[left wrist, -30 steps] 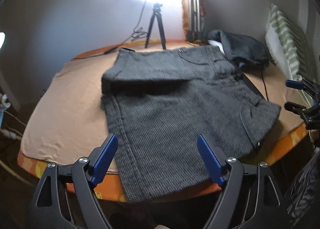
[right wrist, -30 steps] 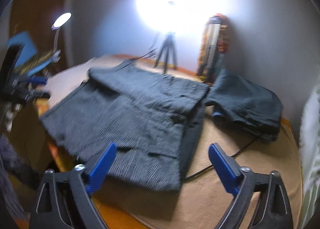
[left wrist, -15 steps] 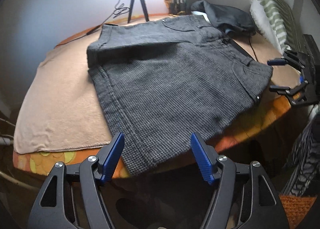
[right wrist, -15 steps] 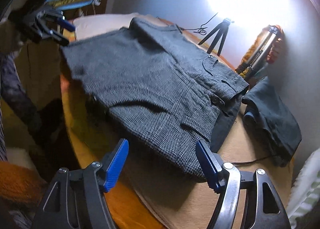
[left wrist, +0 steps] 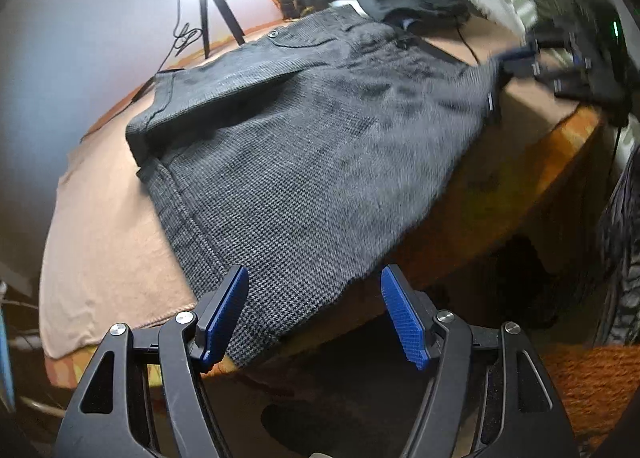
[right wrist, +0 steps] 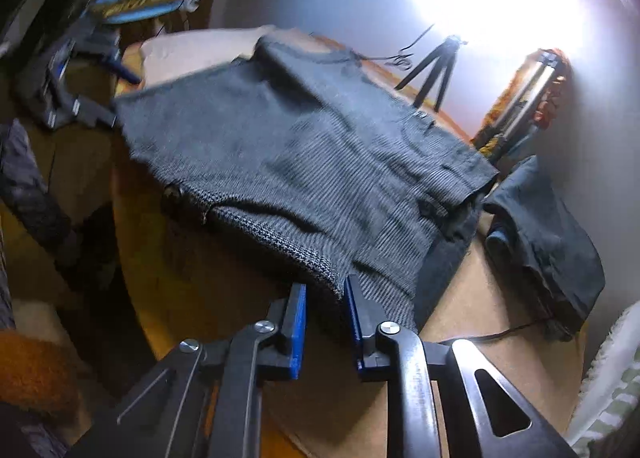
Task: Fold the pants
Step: 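Grasp the trouser hem with the right tool while the left tool grasps the waistband corner, then lift the trousers with both tools and fold the hem over toward the waistband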
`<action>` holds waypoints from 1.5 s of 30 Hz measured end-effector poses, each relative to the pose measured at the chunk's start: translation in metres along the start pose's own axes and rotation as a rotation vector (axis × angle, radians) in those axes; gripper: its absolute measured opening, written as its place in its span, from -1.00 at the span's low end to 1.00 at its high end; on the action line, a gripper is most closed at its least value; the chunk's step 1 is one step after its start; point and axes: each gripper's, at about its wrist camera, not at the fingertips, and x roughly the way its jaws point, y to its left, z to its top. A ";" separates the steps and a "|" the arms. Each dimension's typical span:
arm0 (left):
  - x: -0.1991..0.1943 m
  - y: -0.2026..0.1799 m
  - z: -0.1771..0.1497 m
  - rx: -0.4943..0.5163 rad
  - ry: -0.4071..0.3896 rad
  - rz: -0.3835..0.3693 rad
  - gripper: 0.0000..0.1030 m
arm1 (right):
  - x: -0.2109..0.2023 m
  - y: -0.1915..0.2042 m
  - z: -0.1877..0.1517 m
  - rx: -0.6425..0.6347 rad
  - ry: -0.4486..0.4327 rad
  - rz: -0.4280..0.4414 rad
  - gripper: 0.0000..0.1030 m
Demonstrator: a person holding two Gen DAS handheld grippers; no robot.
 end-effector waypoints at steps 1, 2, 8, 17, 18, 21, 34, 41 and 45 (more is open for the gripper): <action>0.003 -0.001 0.000 0.012 0.008 0.014 0.33 | -0.001 -0.002 0.004 0.014 -0.011 -0.011 -0.77; 0.005 -0.002 0.000 0.019 0.012 0.022 0.33 | -0.002 -0.005 0.008 0.026 -0.019 -0.019 -0.77; 0.014 0.006 0.004 0.000 0.016 0.079 0.16 | -0.007 -0.010 0.023 0.060 -0.067 -0.038 -0.79; 0.021 0.019 0.010 -0.058 -0.009 0.025 -0.76 | -0.014 -0.015 0.022 0.083 -0.090 -0.031 -0.80; 0.018 0.021 0.013 -0.067 -0.025 0.025 -0.82 | -0.014 -0.015 0.020 0.080 -0.090 -0.034 -0.80; 0.006 0.023 0.020 -0.085 -0.082 0.045 -0.84 | -0.016 -0.016 0.019 0.091 -0.093 -0.038 -0.80; -0.066 0.061 0.087 -0.109 -0.374 0.149 -0.88 | -0.058 -0.034 0.043 0.196 -0.250 -0.105 -0.81; -0.076 0.087 0.141 -0.042 -0.444 0.220 -0.88 | -0.062 -0.074 0.077 0.230 -0.293 -0.135 -0.82; -0.065 0.103 0.169 -0.041 -0.436 0.233 -0.88 | -0.051 -0.102 0.103 0.234 -0.293 -0.145 -0.82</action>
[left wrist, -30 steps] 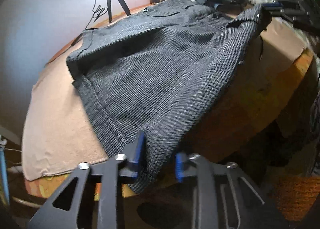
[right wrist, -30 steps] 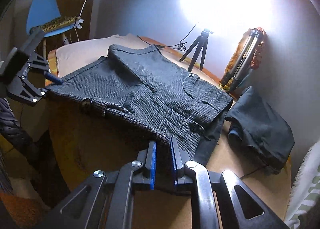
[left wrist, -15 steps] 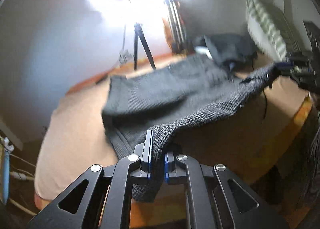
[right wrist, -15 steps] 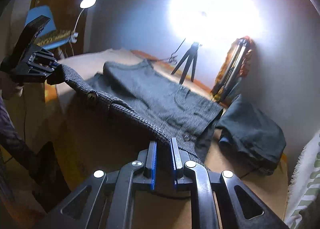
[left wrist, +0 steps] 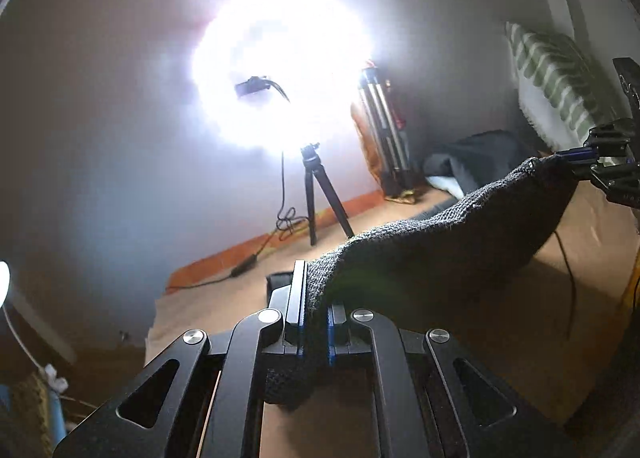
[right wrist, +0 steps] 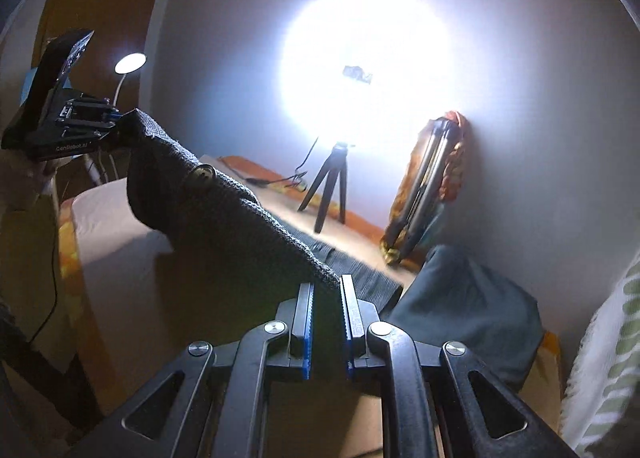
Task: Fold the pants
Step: 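Lift the trousers with both tools and fold the hem over toward the waistband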
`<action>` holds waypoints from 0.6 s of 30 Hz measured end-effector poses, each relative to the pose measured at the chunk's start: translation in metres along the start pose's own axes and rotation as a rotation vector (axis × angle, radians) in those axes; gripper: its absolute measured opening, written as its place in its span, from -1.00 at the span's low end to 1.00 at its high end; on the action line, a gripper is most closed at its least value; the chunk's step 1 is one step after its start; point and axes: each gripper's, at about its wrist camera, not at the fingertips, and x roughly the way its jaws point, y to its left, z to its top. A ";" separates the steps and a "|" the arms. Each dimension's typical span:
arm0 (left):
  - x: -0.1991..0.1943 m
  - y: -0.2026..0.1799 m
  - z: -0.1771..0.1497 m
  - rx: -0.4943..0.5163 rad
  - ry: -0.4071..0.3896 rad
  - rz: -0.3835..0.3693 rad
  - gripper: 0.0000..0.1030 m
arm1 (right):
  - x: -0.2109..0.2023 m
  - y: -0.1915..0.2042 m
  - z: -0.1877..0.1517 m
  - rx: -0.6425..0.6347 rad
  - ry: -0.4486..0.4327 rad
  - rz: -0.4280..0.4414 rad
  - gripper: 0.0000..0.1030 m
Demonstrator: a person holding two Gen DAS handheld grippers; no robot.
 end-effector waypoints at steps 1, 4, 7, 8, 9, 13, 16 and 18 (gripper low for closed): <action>0.008 0.003 0.004 0.003 0.005 0.001 -0.88 | 0.006 -0.003 0.004 0.001 0.005 -0.001 -0.82; 0.030 0.005 0.015 0.034 0.019 0.019 -0.88 | 0.030 -0.016 0.018 0.000 0.023 -0.017 -0.82; 0.056 0.008 0.023 0.041 0.041 0.022 -0.88 | 0.060 -0.029 0.028 -0.006 0.051 -0.032 -0.82; 0.063 0.009 0.025 0.040 0.053 0.020 -0.88 | 0.070 -0.034 0.029 0.000 0.061 -0.031 -0.82; 0.072 0.010 0.025 0.039 0.068 0.016 -0.88 | 0.081 -0.039 0.031 0.003 0.076 -0.033 -0.83; 0.116 0.013 0.024 0.035 0.129 0.013 -0.88 | 0.134 -0.052 0.035 -0.004 0.145 -0.049 -0.83; 0.150 0.017 0.012 0.008 0.188 -0.001 -0.88 | 0.174 -0.058 0.031 -0.018 0.205 -0.053 -0.83; 0.171 0.022 0.002 -0.024 0.232 -0.018 -0.88 | 0.197 -0.059 0.025 -0.016 0.247 -0.039 -0.83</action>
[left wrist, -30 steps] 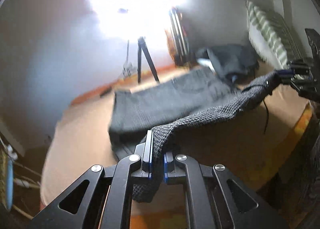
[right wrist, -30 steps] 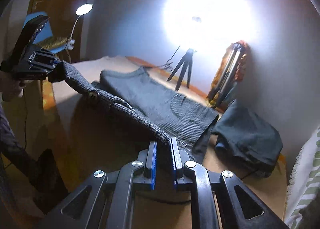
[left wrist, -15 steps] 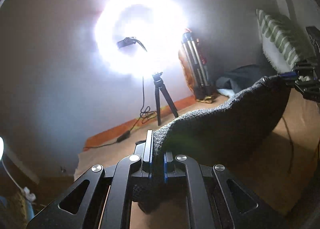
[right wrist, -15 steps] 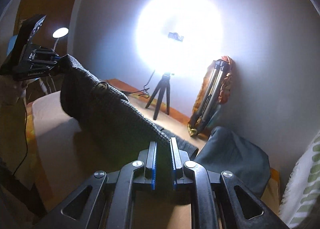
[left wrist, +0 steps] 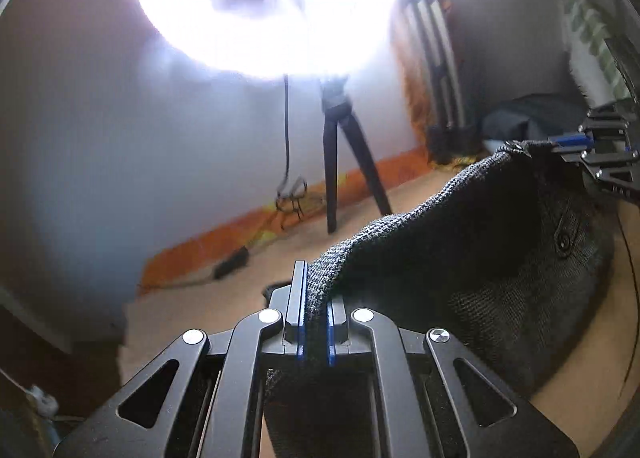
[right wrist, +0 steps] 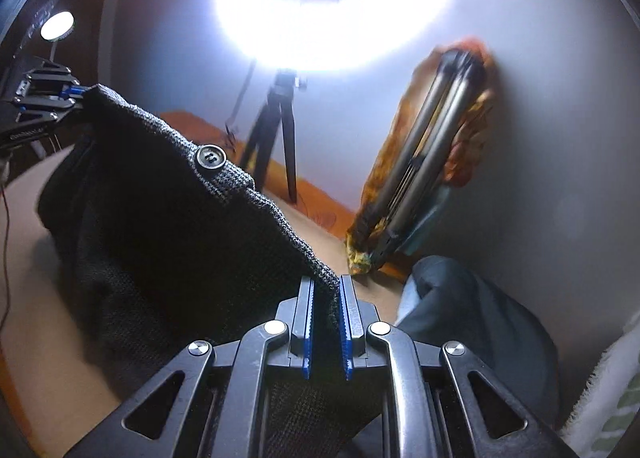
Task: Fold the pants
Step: 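Lift the trousers with both tools and fold the hem over toward the waistband, then open both tools and release the folded trousers onto the blanket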
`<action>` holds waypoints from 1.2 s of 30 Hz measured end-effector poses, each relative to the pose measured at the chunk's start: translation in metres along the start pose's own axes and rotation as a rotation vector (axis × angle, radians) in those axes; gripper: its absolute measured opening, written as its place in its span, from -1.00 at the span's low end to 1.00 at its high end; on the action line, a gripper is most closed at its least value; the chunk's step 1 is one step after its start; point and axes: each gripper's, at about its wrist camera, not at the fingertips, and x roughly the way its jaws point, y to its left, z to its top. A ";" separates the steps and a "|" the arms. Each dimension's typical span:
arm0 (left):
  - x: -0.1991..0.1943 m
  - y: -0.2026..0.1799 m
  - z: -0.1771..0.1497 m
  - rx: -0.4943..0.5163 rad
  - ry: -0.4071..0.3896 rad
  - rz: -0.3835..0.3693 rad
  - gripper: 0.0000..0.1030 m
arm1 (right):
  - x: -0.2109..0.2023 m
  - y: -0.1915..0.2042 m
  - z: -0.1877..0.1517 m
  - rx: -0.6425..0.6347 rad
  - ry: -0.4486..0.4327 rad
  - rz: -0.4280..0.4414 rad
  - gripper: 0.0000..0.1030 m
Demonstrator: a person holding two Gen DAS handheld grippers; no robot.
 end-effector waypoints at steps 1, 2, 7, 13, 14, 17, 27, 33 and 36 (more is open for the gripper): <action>0.011 0.001 -0.003 -0.008 0.019 -0.004 -0.88 | 0.010 0.001 -0.001 0.003 0.018 0.009 -0.83; 0.020 0.003 -0.004 -0.008 0.030 -0.004 -0.88 | 0.018 0.000 0.000 0.003 0.030 0.014 -0.83; 0.059 0.001 -0.008 0.003 0.082 0.001 -0.88 | 0.057 0.001 -0.002 -0.007 0.089 0.021 -0.83; 0.100 -0.004 -0.009 0.017 0.144 -0.004 -0.88 | 0.090 -0.001 -0.005 -0.011 0.144 0.019 -0.83; 0.104 -0.004 -0.010 0.020 0.150 -0.002 -0.88 | 0.095 -0.001 -0.005 -0.016 0.150 0.016 -0.83; 0.112 -0.006 -0.014 0.019 0.162 -0.002 -0.88 | 0.107 0.001 -0.005 -0.032 0.162 0.006 -0.83; 0.115 0.007 -0.008 0.002 0.153 0.075 -0.17 | 0.117 0.008 0.004 -0.046 0.167 -0.079 -0.72; 0.092 0.031 -0.005 -0.078 0.129 0.070 0.07 | 0.108 -0.004 0.010 0.022 0.152 -0.091 -0.11; 0.081 0.037 -0.003 -0.086 0.118 0.107 0.07 | 0.093 -0.009 0.011 0.049 0.122 -0.087 -0.03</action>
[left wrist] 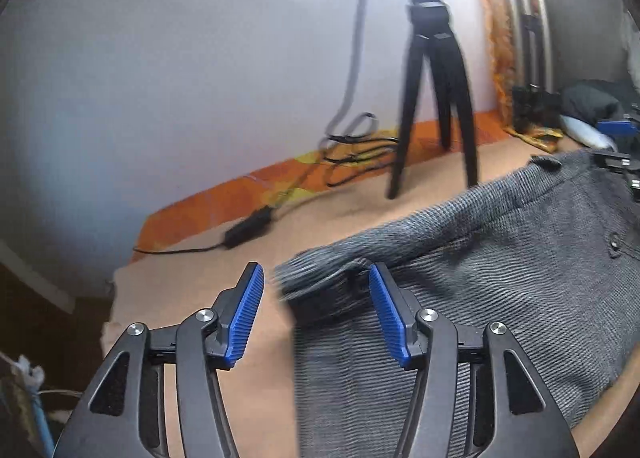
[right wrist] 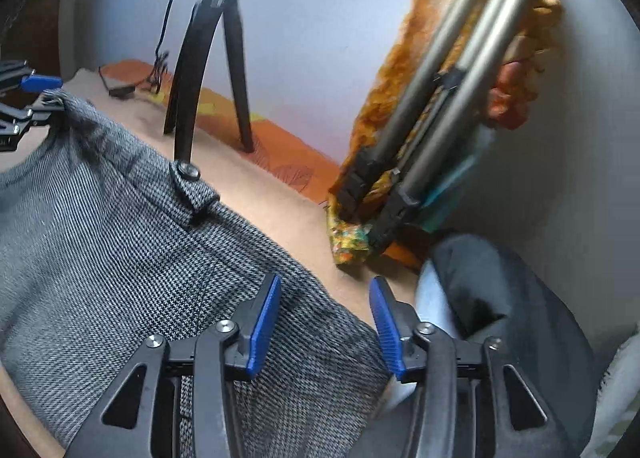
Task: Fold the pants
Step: 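Open both tools and release the folded trousers onto the blanket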
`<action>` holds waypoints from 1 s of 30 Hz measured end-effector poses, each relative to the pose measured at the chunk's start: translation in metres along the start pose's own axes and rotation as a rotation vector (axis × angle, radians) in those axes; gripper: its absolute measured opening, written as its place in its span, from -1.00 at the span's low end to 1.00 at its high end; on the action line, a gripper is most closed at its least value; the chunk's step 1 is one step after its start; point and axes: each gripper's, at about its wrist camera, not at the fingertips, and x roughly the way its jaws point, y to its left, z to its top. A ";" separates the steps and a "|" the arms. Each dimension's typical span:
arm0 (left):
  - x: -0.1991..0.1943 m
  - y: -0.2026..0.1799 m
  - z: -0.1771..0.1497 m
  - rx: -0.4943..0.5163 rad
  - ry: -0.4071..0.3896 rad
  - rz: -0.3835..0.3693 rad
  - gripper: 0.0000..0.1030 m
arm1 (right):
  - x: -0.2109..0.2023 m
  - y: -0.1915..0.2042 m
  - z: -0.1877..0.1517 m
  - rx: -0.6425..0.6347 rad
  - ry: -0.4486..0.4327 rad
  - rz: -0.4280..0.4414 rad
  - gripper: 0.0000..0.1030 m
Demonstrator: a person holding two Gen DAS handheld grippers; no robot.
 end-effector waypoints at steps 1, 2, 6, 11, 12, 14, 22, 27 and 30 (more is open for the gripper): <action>-0.002 0.002 0.001 -0.011 0.006 -0.003 0.07 | -0.005 -0.003 -0.001 0.009 -0.004 0.004 -0.03; -0.004 0.006 0.003 -0.026 0.012 -0.016 0.07 | -0.004 -0.002 -0.004 0.009 -0.005 0.001 -0.03; -0.029 0.016 0.003 -0.041 -0.037 0.001 0.07 | -0.019 -0.007 -0.009 0.027 -0.004 -0.009 -0.04; -0.066 0.032 -0.014 -0.088 -0.070 -0.038 0.07 | -0.067 -0.032 -0.027 0.167 -0.073 0.060 0.10; -0.073 0.035 -0.021 -0.102 -0.077 -0.051 0.07 | -0.078 -0.036 -0.033 0.195 -0.089 0.066 0.13; -0.081 0.041 -0.034 -0.134 -0.080 -0.079 0.07 | -0.099 -0.039 -0.047 0.248 -0.107 0.100 0.14; -0.101 0.037 -0.104 -0.218 -0.018 -0.154 0.07 | -0.153 0.015 -0.095 0.210 -0.131 0.207 0.26; -0.100 0.028 -0.136 -0.235 0.027 -0.171 0.07 | -0.150 0.062 -0.108 0.109 -0.093 0.235 0.26; -0.098 0.027 -0.149 -0.268 0.046 -0.194 0.07 | -0.142 0.081 -0.109 0.051 -0.079 0.237 0.26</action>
